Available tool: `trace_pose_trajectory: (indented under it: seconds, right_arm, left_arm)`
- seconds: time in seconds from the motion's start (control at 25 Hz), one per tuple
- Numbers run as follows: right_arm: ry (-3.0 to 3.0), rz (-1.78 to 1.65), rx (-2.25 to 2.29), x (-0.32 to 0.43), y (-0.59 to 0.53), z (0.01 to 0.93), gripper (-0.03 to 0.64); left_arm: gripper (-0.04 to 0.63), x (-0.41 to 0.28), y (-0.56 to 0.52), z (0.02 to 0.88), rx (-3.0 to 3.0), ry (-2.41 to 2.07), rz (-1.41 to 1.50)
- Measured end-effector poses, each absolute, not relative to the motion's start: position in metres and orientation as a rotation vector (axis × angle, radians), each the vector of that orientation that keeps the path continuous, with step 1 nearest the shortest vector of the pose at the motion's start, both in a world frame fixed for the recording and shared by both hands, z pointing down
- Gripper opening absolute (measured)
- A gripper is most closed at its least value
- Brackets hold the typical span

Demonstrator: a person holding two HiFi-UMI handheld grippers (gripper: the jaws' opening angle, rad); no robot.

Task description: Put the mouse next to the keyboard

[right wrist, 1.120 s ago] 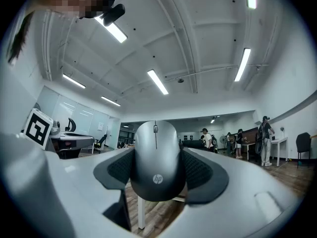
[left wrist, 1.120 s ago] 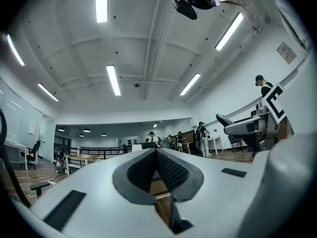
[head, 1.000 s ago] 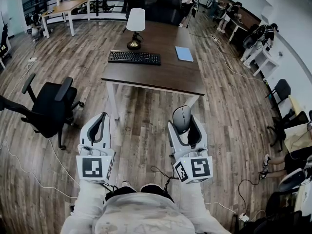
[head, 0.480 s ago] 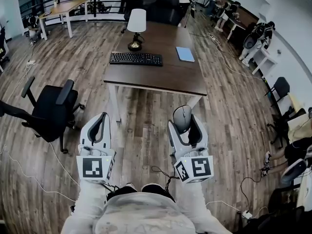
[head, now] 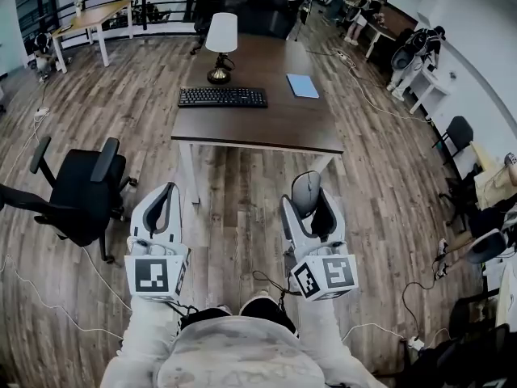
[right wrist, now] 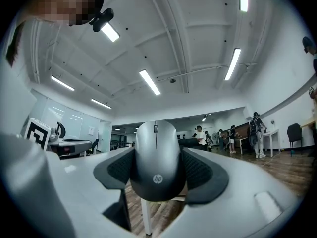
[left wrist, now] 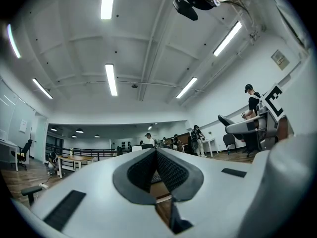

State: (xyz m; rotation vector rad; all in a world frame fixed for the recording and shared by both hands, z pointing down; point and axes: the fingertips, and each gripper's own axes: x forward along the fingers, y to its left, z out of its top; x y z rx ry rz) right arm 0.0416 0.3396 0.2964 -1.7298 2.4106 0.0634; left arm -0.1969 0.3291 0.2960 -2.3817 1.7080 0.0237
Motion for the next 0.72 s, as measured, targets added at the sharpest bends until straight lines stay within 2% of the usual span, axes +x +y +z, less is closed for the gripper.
trace_pose_trajectory:
  seconds: [0.36, 0.72]
  right_arm:
    - [2.433, 0.098, -1.793, 0.051, 0.297, 0.304, 0.311]
    - [2.474, 0.097, -1.733, 0.075, 0.209, 0.302, 0.311]
  left_arm:
    - [0.005, -0.192, 0.286, 0.3, -2.38, 1.712, 0.017]
    - [0.005, -0.167, 0.207, 0.295, -2.339, 1.745, 0.052]
